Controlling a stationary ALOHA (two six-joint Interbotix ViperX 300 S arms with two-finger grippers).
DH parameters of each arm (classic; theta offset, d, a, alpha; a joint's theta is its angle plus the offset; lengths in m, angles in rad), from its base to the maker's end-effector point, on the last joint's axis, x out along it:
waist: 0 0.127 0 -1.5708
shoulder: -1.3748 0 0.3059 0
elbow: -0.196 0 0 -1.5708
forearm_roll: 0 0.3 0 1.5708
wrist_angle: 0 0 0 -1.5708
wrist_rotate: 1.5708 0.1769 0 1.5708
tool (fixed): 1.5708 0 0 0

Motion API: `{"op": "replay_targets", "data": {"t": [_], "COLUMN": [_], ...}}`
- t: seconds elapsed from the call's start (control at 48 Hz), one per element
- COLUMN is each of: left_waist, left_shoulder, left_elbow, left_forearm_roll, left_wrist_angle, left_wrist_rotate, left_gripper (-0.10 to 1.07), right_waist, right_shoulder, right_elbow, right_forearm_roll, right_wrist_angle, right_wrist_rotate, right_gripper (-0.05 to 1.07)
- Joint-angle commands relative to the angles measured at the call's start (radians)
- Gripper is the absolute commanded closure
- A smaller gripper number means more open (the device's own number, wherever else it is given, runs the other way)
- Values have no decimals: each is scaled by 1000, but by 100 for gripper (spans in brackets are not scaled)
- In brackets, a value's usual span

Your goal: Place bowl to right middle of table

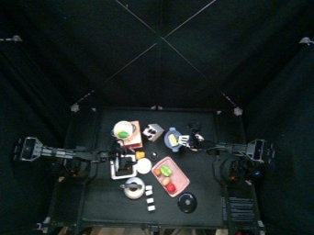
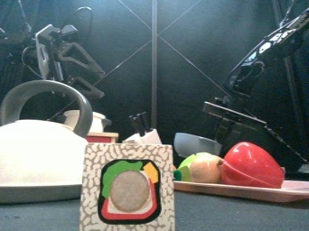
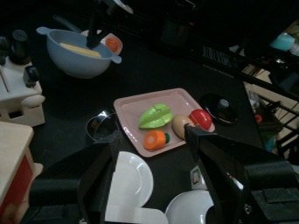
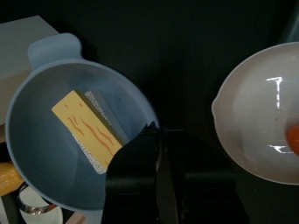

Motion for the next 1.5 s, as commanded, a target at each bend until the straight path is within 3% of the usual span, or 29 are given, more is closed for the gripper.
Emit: {"op": "replay_targets", "data": {"t": [0.0, 0.146, 0.458, 0.625, 0.792, 0.958, 1.25, 1.479], "left_waist": [0, 0, 0, 0, 0, 0, 0, 0], "left_shoulder": [0, 0, 0, -2, -2, -2, 0, -2], "left_elbow": [-11, -11, -8, -8, -6, -6, -3, -3], "left_forearm_roll": [2, 3, 0, 0, 0, 0, 0, 0], "left_wrist_angle": [-3, -3, -3, -3, -3, -3, -3, -3], "left_wrist_rotate": [0, 2, 0, 0, 0, 0, 0, 0], "left_gripper": [4, 4, 4, 4, 4, 4, 4, 4], "right_waist": [15, 81, 245, 301, 350, 365, 357, 350], "right_shoulder": [-28, -64, -213, -316, -385, -408, -400, -383], "right_elbow": [-20, -23, -11, 55, 146, 222, 255, 256], "right_forearm_roll": [-2, 20, 239, 281, 328, 324, 276, 262], "right_wrist_angle": [29, 115, 296, 407, 403, 402, 399, 382], "right_wrist_rotate": [-2, -8, -153, -167, -129, -89, -89, -91], "right_gripper": [68, 68, 68, 68, 68, 68, 65, 52]}}
